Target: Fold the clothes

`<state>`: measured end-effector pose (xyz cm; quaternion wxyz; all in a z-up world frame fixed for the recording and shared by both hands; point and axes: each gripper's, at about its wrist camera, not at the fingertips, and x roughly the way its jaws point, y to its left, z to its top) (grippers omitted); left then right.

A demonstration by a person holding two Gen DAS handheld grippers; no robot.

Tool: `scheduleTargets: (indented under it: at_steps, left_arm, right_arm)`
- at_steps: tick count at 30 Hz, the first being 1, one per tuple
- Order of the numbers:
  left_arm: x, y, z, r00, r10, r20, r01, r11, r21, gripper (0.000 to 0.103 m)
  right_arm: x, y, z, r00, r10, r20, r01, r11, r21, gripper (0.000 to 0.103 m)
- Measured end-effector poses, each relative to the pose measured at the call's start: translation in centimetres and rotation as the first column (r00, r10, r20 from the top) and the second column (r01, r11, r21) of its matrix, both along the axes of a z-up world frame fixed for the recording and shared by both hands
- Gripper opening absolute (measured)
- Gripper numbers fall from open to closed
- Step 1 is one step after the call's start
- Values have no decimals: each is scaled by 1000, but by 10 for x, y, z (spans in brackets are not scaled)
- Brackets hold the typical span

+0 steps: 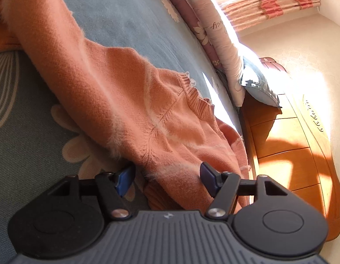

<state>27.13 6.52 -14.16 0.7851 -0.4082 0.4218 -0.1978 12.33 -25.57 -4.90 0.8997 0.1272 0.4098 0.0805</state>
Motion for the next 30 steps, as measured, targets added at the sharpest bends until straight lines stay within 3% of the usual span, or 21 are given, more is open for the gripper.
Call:
scheduleTargets:
  at_steps: [1, 2, 3, 4, 5, 7, 12, 16, 20, 24, 30]
  left_arm:
    - [-2, 1, 2, 1000, -5, 9, 5, 1000, 10, 66]
    - [-4, 2, 5, 1000, -10, 18, 10, 1000, 21, 66]
    - [-7, 2, 8, 999, -16, 32, 15, 999, 42, 66]
    - [-10, 1, 11, 999, -23, 50, 19, 998, 67, 66]
    - [-14, 0, 15, 997, -33, 73, 26, 995, 99, 66]
    - [-22, -3, 24, 990, -62, 124, 41, 985, 167, 66]
    - [-36, -9, 35, 978, -120, 172, 76, 967, 241, 69]
    - [-45, -10, 45, 965, -159, 208, 88, 944, 317, 71]
    - [-52, -15, 53, 951, -206, 229, 110, 921, 373, 72]
    - [-55, -16, 54, 951, -220, 219, 125, 916, 380, 72]
    - [-56, -15, 57, 953, -213, 216, 120, 919, 375, 72]
  right_arm:
    - [-2, 0, -3, 1000, -5, -8, 4, 1000, -25, 66]
    - [-5, -1, -5, 1000, -6, -12, 6, 999, -38, 55]
    - [-8, -4, -6, 1000, -6, -16, 5, 999, -40, 32]
    - [-11, -8, -6, 1000, -3, -19, 2, 1000, -28, 22]
    - [-14, -13, -6, 1000, 0, -23, 0, 1000, -16, 20]
    - [-20, -17, -4, 1000, 0, -17, -1, 1000, -26, 18]
    - [-22, -20, 1, 1000, 6, -4, -6, 997, -78, 15]
    - [-21, -34, 13, 1000, -4, 28, 10, 977, -214, 15]
    - [-16, -65, 24, 998, -36, 57, 54, 929, -366, 14]
    - [-3, -105, 33, 992, -97, 83, 125, 860, -494, 14]
    - [19, -169, 38, 967, -221, 127, 253, 773, -582, 14]
